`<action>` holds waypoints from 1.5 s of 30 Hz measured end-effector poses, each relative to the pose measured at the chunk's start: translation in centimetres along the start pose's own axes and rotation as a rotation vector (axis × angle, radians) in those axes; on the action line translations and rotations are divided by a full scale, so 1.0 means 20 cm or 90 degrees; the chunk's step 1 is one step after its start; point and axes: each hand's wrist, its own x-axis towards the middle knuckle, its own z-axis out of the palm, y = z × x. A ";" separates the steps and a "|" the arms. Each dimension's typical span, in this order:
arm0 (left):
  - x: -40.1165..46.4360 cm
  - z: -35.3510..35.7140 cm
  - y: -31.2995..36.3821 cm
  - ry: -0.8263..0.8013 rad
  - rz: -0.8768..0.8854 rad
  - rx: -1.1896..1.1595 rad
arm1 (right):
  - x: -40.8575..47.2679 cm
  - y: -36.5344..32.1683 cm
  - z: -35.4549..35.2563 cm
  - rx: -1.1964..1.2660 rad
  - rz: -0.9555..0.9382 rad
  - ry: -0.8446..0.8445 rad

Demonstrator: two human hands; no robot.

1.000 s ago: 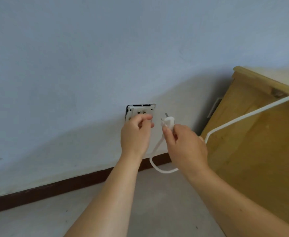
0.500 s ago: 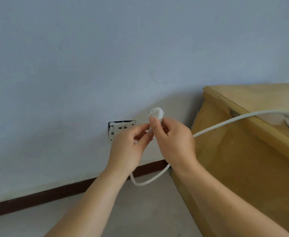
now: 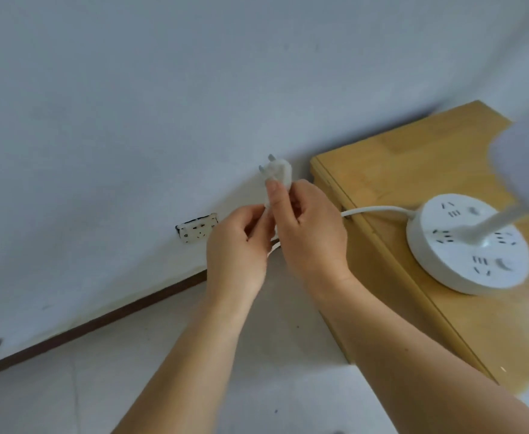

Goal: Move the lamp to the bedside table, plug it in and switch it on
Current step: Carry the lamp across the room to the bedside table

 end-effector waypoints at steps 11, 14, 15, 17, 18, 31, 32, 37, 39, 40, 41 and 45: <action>-0.22 0.21 0.59 -0.129 -0.200 -0.092 | -0.10 -0.22 -0.66 0.057 0.132 0.025; -0.27 0.29 0.71 -0.147 -0.225 -0.095 | -0.16 -0.24 -0.82 0.120 0.171 0.051; -0.29 0.32 0.76 -0.151 -0.240 -0.103 | -0.17 -0.24 -0.88 0.124 0.176 0.057; -0.32 0.39 0.85 -0.154 -0.261 -0.125 | -0.19 -0.23 -1.00 0.105 0.172 0.070; -0.33 0.42 0.89 -0.154 -0.272 -0.137 | -0.18 -0.22 -1.06 0.099 0.168 0.085; -0.21 0.80 1.23 -0.073 -0.387 -0.157 | 0.25 0.08 -1.61 0.174 0.415 0.017; -0.20 0.81 1.24 -0.069 -0.416 -0.165 | 0.28 0.10 -1.62 0.217 0.454 -0.035; -0.16 0.86 1.23 -0.081 -0.475 -0.179 | 0.33 0.18 -1.63 0.306 0.562 -0.228; -0.16 0.86 1.23 -0.097 -0.497 -0.187 | 0.31 0.19 -1.63 0.329 0.575 -0.234; -0.17 0.86 1.23 -0.106 -0.509 -0.180 | 0.30 0.18 -1.64 0.337 0.581 -0.233; -0.18 0.86 1.24 -0.115 -0.518 -0.171 | 0.29 0.18 -1.65 0.338 0.584 -0.230; -0.24 0.84 1.29 -0.134 -0.520 -0.175 | 0.24 0.14 -1.73 0.314 0.586 -0.200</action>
